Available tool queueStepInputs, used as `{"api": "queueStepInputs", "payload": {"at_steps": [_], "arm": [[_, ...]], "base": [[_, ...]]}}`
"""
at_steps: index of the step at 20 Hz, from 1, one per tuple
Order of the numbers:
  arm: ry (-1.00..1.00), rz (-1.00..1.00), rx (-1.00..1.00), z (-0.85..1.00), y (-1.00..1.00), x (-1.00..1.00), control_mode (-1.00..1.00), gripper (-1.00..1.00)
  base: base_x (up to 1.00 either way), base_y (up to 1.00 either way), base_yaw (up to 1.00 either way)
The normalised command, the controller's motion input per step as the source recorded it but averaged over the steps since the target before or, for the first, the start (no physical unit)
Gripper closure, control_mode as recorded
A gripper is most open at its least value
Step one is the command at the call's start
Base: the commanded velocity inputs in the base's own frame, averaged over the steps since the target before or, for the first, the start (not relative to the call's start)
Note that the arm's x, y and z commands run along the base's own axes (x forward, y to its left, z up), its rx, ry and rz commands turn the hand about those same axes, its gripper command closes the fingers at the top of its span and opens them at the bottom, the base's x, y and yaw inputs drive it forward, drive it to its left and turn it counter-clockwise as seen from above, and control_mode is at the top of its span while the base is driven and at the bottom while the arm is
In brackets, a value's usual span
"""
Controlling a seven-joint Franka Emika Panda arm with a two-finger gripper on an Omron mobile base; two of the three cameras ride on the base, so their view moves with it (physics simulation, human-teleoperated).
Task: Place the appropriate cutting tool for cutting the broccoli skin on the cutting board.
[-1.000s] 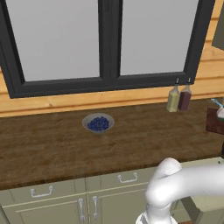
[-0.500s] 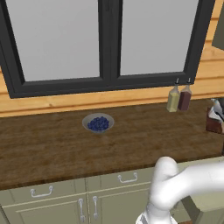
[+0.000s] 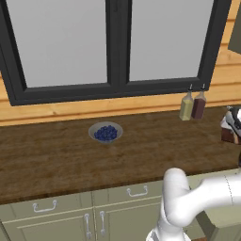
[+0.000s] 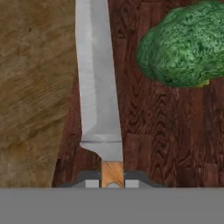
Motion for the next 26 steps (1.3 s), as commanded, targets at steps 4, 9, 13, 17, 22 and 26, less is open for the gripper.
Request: {"api": "queueStepInputs", "payload": {"at_steps": [4, 9, 13, 17, 22, 26], "arm": [[0.03, 0.00, 0.00, -0.33, -0.25, 0.19, -1.00, 1.00], [0.04, 0.00, 0.00, -0.34, -0.07, 0.24, -1.00, 1.00], [0.02, 0.00, 0.00, -0.28, -0.02, 0.26, -1.00, 1.00], [0.01, 0.00, 0.00, -0.16, -0.14, 0.24, -1.00, 1.00], [0.00, 0.00, -0.01, -0.20, -0.01, 0.00, -1.00, -1.00], [0.00, 0.00, -0.01, 0.00, 0.00, -0.11, -1.00, -1.00]], "base": [[0.00, 0.00, 0.00], [0.00, 0.00, 0.00], [0.00, 0.00, 0.00], [0.00, 0.00, 0.00], [0.00, 0.00, 0.00], [0.00, 0.00, 0.00]]}}
